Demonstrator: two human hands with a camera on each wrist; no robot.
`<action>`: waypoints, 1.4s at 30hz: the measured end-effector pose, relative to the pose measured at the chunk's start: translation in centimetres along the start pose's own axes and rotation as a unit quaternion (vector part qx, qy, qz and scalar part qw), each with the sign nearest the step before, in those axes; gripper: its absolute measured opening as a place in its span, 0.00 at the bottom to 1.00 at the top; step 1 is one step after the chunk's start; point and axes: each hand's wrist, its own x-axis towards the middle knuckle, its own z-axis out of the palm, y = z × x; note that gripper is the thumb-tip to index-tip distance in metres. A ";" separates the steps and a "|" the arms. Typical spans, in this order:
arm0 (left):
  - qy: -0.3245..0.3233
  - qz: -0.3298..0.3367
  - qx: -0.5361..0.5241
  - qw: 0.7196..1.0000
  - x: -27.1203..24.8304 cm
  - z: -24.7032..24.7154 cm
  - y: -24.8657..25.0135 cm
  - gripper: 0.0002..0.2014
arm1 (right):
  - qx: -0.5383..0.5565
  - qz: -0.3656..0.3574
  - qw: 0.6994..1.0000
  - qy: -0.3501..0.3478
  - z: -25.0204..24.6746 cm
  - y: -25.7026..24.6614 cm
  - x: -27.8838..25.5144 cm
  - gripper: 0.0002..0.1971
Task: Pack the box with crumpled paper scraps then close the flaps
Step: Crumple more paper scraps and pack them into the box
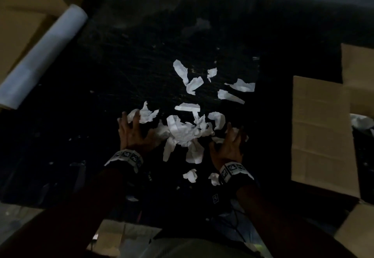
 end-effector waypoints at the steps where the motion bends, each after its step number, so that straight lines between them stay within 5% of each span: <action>1: -0.008 0.001 0.019 1.000 0.7 0.1 -0.5 0.43 | 0.001 0.028 0.999 -0.024 0.5 0.1 0.4 0.49; 4: -0.105 0.156 0.112 0.976 1.5 0.6 -0.6 0.39 | 0.041 0.004 0.997 -0.058 2.0 -1.0 0.9 0.47; 8: -0.142 0.113 0.006 0.983 1.6 2.9 3.7 0.31 | 0.016 -0.121 0.985 -0.122 3.4 -4.4 0.5 0.39; 12: -0.063 0.161 -0.091 0.981 1.7 3.6 6.1 0.33 | -0.012 -0.196 0.980 -0.015 1.9 -6.0 1.5 0.30; 17: -0.033 0.190 -0.072 0.979 7.8 2.4 10.3 0.36 | -0.021 -0.121 0.990 0.075 -1.9 -7.0 8.0 0.33; 20: -0.059 0.218 -0.008 0.974 12.2 2.8 13.3 0.35 | -0.026 -0.042 0.997 0.055 -3.3 -7.2 13.4 0.36; 24: -0.146 0.173 0.081 0.971 17.3 4.2 16.9 0.36 | -0.029 0.016 0.999 0.031 -4.5 -6.3 18.8 0.41; 28: -0.213 0.221 0.155 0.939 19.9 6.5 19.2 0.37 | -0.041 0.057 0.997 -0.043 -4.1 -5.2 21.5 0.44; 34: -0.275 0.335 0.230 0.871 18.8 9.6 19.8 0.37 | -0.096 -0.015 0.990 -0.102 -0.6 -4.8 19.3 0.44; 39: -0.269 0.360 0.157 0.879 13.6 7.9 17.1 0.28 | -0.100 -0.089 0.985 -0.106 1.6 -4.9 13.9 0.41; 42: -0.196 0.411 0.100 0.885 11.0 5.9 14.9 0.23 | -0.102 -0.107 0.985 -0.087 1.1 -5.1 10.6 0.38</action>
